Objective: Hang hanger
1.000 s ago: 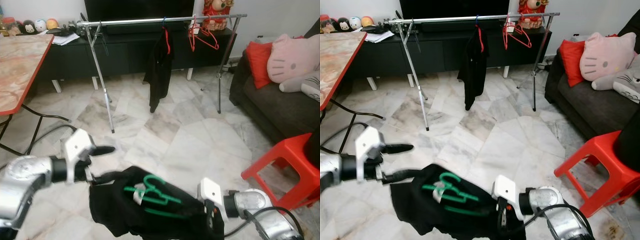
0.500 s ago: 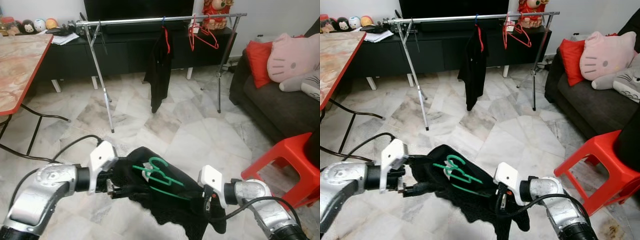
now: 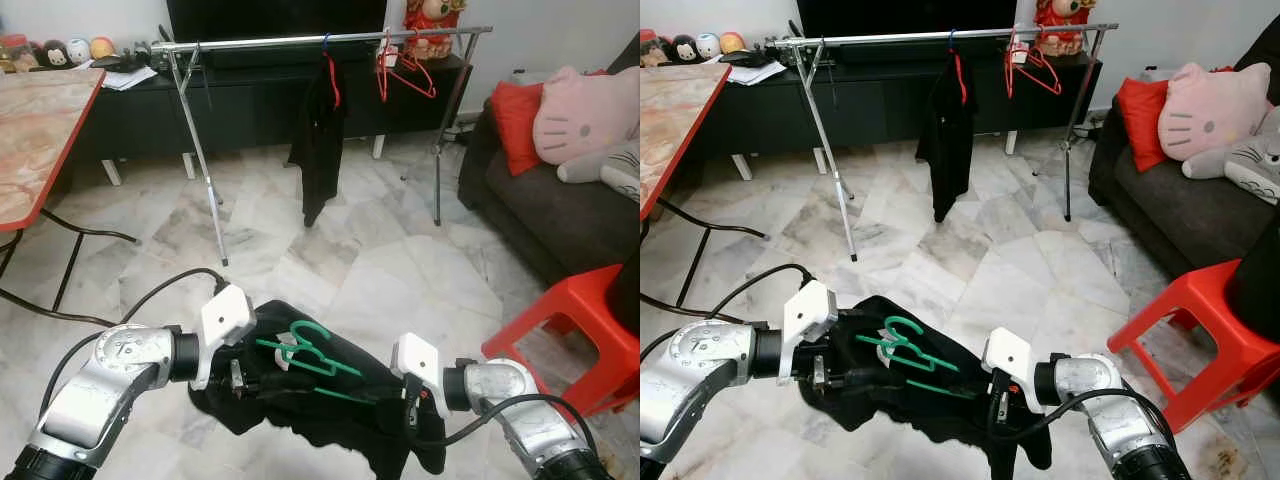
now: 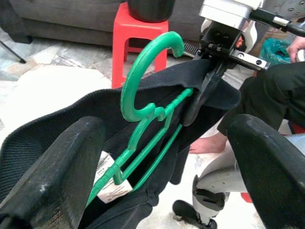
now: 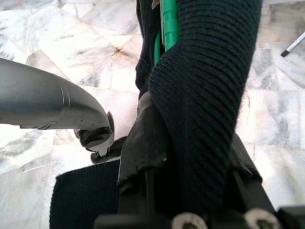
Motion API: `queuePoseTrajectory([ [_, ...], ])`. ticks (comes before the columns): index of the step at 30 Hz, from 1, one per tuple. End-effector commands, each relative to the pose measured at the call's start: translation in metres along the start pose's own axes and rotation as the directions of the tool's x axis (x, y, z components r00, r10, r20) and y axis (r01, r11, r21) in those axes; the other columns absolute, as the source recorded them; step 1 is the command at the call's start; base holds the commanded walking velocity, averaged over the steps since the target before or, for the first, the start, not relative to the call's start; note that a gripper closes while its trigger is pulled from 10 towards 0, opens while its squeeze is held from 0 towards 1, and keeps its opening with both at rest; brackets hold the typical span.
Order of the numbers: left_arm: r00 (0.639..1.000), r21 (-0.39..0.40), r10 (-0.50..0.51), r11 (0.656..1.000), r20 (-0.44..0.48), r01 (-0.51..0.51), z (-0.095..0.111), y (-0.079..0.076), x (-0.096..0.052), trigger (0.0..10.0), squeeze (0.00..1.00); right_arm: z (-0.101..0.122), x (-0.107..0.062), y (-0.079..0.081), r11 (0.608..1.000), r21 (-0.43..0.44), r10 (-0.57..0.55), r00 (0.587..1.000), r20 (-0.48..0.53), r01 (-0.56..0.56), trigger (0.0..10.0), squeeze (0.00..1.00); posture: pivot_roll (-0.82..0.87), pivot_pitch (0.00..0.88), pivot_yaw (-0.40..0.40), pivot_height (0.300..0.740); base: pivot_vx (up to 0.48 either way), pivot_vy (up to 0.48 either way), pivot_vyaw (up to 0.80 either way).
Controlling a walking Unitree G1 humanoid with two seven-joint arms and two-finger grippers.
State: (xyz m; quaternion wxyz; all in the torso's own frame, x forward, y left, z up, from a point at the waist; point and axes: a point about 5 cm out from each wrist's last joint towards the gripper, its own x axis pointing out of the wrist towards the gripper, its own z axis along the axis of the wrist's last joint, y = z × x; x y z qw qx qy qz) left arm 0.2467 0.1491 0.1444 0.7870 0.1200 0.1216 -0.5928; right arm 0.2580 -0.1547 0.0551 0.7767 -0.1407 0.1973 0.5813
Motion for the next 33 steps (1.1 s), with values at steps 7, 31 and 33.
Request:
queuePoseTrajectory([
  [7,0.998,0.042,-0.06,0.997,-0.012,0.061,0.006,-0.005,0.005,10.0,0.0,0.015,0.001,-0.005,0.998,-0.062,0.012,0.999,0.038,-0.009,0.0,0.0,0.01,0.0,-0.042,0.74,0.0,0.0,0.0],
  [31,0.995,0.073,-0.019,0.997,-0.096,0.026,-0.008,0.002,0.022,3.8,0.0,0.027,0.001,-0.006,0.995,-0.096,0.046,0.997,0.059,-0.04,0.0,0.0,0.0,0.0,-0.04,0.74,0.0,0.0,0.0],
  [33,0.995,0.073,-0.018,0.997,-0.094,0.025,-0.007,0.002,0.023,3.6,0.0,0.028,0.0,-0.006,0.994,-0.097,0.047,0.997,0.059,-0.041,0.0,0.0,0.0,0.0,-0.04,0.74,0.0,0.0,0.0],
])
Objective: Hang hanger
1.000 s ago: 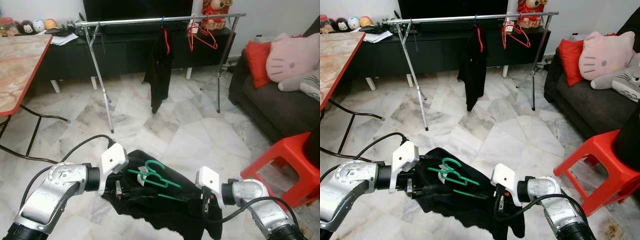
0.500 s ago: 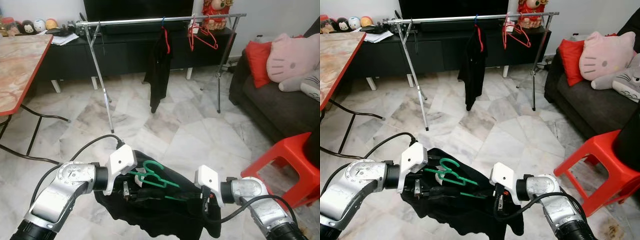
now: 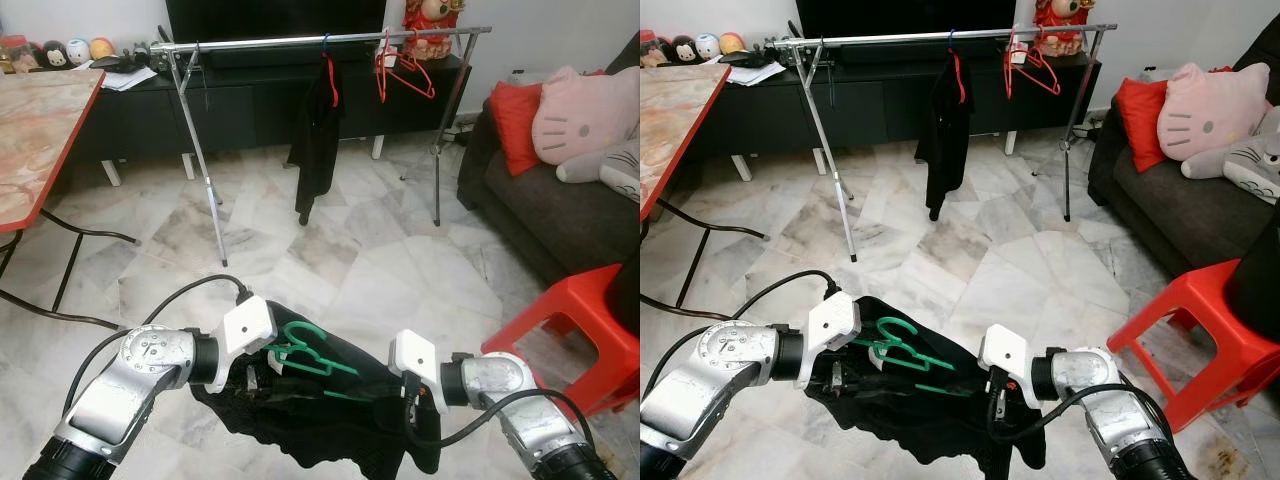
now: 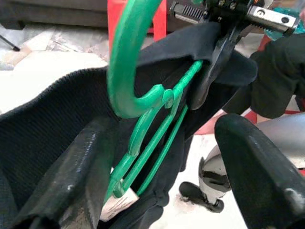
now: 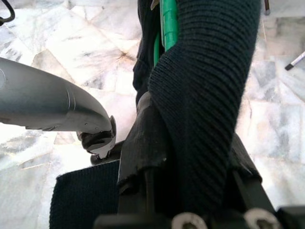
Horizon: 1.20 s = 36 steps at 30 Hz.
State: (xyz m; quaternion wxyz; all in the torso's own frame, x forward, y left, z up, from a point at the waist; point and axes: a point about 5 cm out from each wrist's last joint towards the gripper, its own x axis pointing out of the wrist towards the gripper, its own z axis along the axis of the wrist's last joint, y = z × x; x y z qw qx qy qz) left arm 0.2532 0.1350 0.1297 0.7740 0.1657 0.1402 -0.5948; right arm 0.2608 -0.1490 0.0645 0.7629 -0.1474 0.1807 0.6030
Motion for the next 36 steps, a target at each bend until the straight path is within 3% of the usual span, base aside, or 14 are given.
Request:
queuePoseTrajectory([
  [1,1.0,0.022,-0.008,1.0,-0.006,0.008,0.0021,0.0006,0.0033,3.5,0.0,0.0165,-0.0013,-0.0058,0.998,-0.056,0.003,0.999,0.041,0.0,0.0,0.0,0.0,0.0,-0.04,0.74,0.0,0.0,0.0],
  [3,1.0,0.023,-0.006,1.0,-0.006,0.006,0.0023,0.001,0.0036,3.3,0.0,0.0166,-0.0015,-0.0057,0.998,-0.057,0.003,0.999,0.041,-0.001,0.0,0.0,0.0,0.0,-0.04,0.74,0.0,0.0,0.0],
  [4,1.0,0.023,-0.003,1.0,-0.004,0.003,0.0026,0.0016,0.0038,2.4,0.0,0.0168,-0.0016,-0.0056,0.998,-0.058,0.005,0.999,0.041,-0.003,0.0,0.0,0.0,0.0,-0.039,0.74,0.0,0.0,0.0],
  [6,1.0,0.023,0.0,1.0,-0.002,0.0,0.0028,0.0023,0.0039,2.4,0.0,0.017,-0.0015,-0.0054,0.998,-0.059,0.007,0.999,0.041,-0.005,0.0,0.0,0.0,0.0,-0.039,0.74,0.0,0.0,0.0],
  [7,1.0,0.024,0.006,1.0,-0.001,-0.006,0.0029,0.0034,0.0043,0.0,0.0,0.0173,-0.0012,-0.005,0.998,-0.059,0.009,0.999,0.042,-0.006,0.0,0.0,0.0,0.0,-0.038,0.74,0.0,0.0,0.0],
  [36,1.0,0.03,-0.008,1.0,-0.003,0.008,0.0011,0.0041,0.0054,0.0,0.0,0.0165,0.0006,-0.0035,0.998,-0.052,0.027,0.999,0.042,-0.025,0.0,0.0,0.0,0.001,-0.038,0.74,0.0,0.0,0.0],
])
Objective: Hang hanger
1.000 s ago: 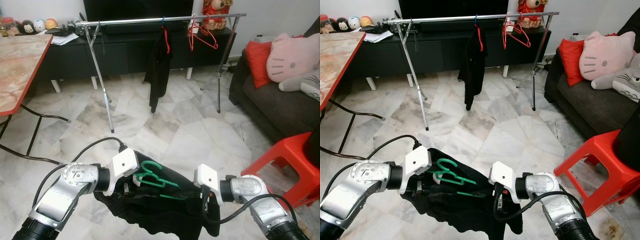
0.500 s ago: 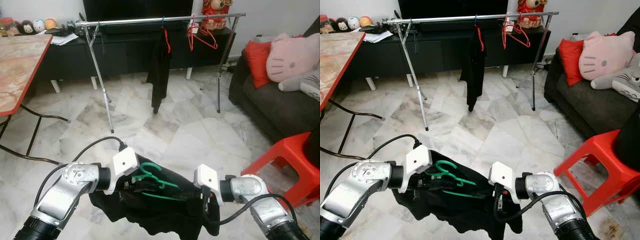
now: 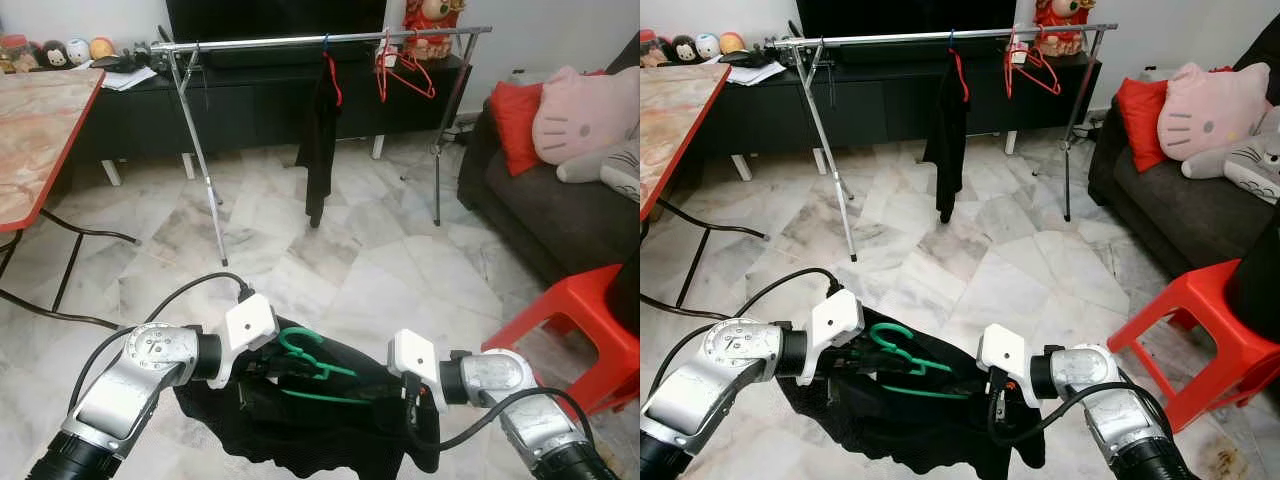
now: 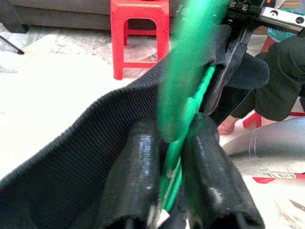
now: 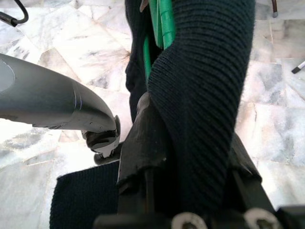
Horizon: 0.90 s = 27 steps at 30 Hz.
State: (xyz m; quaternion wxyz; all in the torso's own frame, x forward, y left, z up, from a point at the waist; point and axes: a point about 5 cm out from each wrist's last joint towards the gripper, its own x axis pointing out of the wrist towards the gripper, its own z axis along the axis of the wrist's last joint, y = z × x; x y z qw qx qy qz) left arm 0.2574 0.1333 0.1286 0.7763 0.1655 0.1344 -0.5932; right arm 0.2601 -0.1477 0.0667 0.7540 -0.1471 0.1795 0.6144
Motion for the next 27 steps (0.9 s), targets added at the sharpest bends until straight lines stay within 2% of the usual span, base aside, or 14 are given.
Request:
queuePoseTrajectory([
  [1,1.0,0.024,-0.016,1.0,-0.012,0.016,0.0014,0.0005,0.0024,0.0,0.0,0.0138,0.0006,-0.0046,0.999,-0.043,-0.001,0.999,0.04,0.003,0.0,0.0,0.0,0.001,-0.038,0.74,0.0,0.0,0.0],
  [11,1.0,0.024,-0.022,0.999,-0.012,0.022,0.0015,0.0002,0.0015,0.0,0.0,0.0105,0.0015,-0.0059,0.999,-0.044,-0.023,0.999,0.03,0.024,0.0,0.0,0.0,0.001,-0.037,0.74,0.0,0.0,0.0],
  [12,1.0,0.024,-0.023,0.999,-0.011,0.023,0.0016,0.0001,0.0015,0.0,0.0,0.0099,0.0015,-0.0069,0.998,-0.047,-0.033,0.999,0.024,0.034,3.8,0.0,0.0,0.001,-0.037,0.74,0.0,0.0,0.0],
  [13,1.0,0.024,-0.023,0.999,-0.01,0.024,0.0016,0.0,0.0015,0.0,0.0,0.0095,0.0014,-0.0076,0.998,-0.049,-0.038,0.999,0.02,0.039,3.8,0.0,0.0,0.001,-0.037,0.74,0.0,0.0,0.0],
  [14,1.0,0.024,-0.025,0.999,-0.01,0.025,0.0016,0.0,0.0015,0.0,0.0,0.0083,0.0015,-0.0082,0.998,-0.047,-0.043,0.999,0.013,0.043,10.0,0.0,0.0,0.001,-0.037,0.74,0.0,0.0,0.0],
  [24,1.0,0.024,-0.03,0.999,-0.007,0.03,0.0018,-0.0008,0.0018,0.0,0.0,0.0057,0.0021,-0.0086,0.998,-0.039,-0.047,0.999,0.002,0.047,10.0,0.0,0.0,0.0,-0.039,0.74,0.0,0.0,0.0],
  [25,1.0,0.024,-0.03,0.999,-0.007,0.03,0.0017,-0.0009,0.0019,0.0,0.0,0.006,0.0022,-0.0087,0.998,-0.037,-0.045,0.999,0.004,0.045,10.0,0.59,0.0,0.0,-0.039,0.74,0.0,0.0,0.0],
  [26,1.0,0.024,-0.031,0.999,-0.006,0.031,0.0017,-0.0009,0.0019,0.0,0.0,0.0064,0.0022,-0.0089,0.998,-0.035,-0.044,0.999,0.006,0.045,10.0,0.74,0.0,0.0,-0.039,0.74,0.0,0.0,0.0],
  [27,1.0,0.024,-0.031,0.999,-0.006,0.031,0.0017,-0.0009,0.0019,0.0,0.0,0.0067,0.0022,-0.0091,0.998,-0.035,-0.044,0.999,0.008,0.044,10.0,0.74,0.0,0.0,-0.039,0.74,0.0,0.0,0.0],
])
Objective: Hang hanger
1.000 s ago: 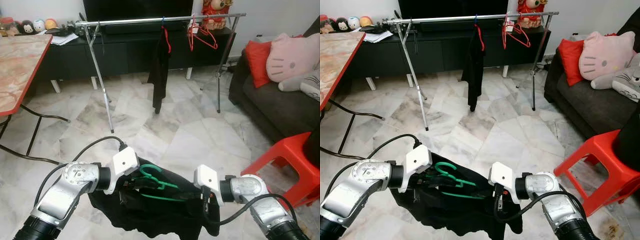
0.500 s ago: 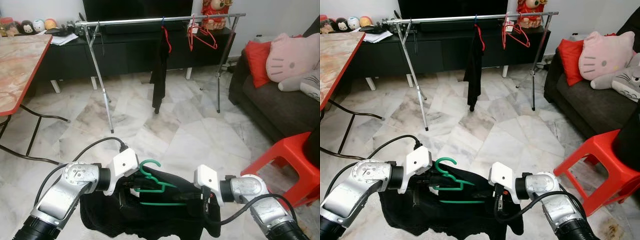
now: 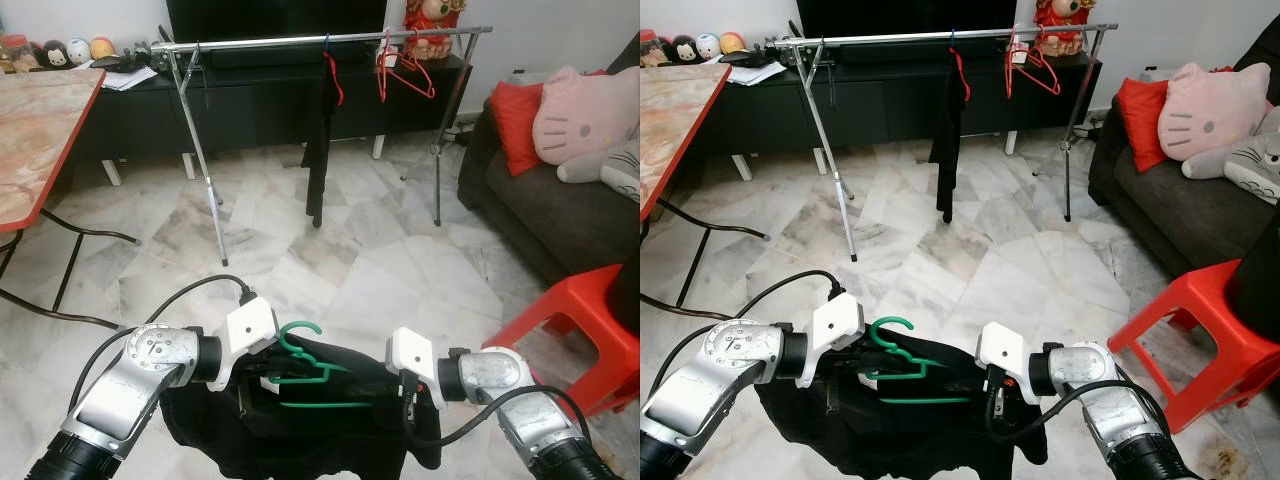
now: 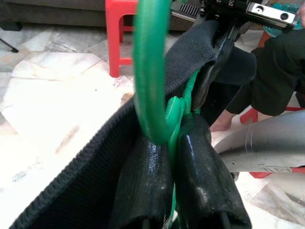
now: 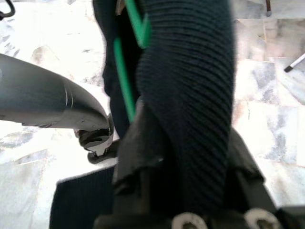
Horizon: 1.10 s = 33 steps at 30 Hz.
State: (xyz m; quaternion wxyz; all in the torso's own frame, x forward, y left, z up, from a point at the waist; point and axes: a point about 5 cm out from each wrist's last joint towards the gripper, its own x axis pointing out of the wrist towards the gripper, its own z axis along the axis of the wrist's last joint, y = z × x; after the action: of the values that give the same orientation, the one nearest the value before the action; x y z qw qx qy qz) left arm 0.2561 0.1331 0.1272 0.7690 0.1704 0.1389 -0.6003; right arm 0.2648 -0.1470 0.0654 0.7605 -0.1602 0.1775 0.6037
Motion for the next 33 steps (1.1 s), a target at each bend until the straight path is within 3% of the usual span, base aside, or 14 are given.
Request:
queuePoseTrajectory([
  [1,1.0,0.018,-0.012,1.0,0.006,0.012,0.003,0.001,0.001,0.0,0.0,0.008,0.0,-0.005,1.0,-0.016,-0.014,1.0,0.023,0.014,10.0,1.0,0.0,0.0,-0.039,0.74,0.0,0.0,0.0],
  [17,0.998,0.022,0.051,0.999,-0.045,-0.05,-0.007,0.009,-0.003,0.0,0.0,0.011,-0.005,-0.006,1.0,-0.024,-0.005,0.999,0.032,0.006,10.0,1.0,-0.01,0.0,-0.032,0.74,0.0,0.0,0.0],
  [23,0.982,0.013,0.176,0.984,-0.061,-0.176,-0.014,0.021,-0.003,0.0,0.0,0.013,-0.014,-0.014,0.996,-0.019,-0.081,0.996,0.045,0.082,10.0,1.0,-0.01,0.0,-0.031,0.74,0.0,0.0,0.0],
  [30,0.976,0.018,0.214,0.977,-0.048,-0.214,-0.014,0.024,-0.002,0.0,0.0,0.01,-0.017,-0.013,0.995,-0.008,-0.103,0.993,0.051,0.104,10.0,1.0,-0.01,0.0,-0.028,0.74,0.0,0.0,0.0],
  [33,0.966,0.014,0.257,0.966,-0.039,-0.257,-0.014,0.029,-0.002,0.0,0.0,0.011,-0.022,-0.018,0.984,-0.004,-0.179,0.981,0.073,0.18,10.0,1.0,-0.01,0.0,-0.026,0.74,0.0,0.0,0.0],
])
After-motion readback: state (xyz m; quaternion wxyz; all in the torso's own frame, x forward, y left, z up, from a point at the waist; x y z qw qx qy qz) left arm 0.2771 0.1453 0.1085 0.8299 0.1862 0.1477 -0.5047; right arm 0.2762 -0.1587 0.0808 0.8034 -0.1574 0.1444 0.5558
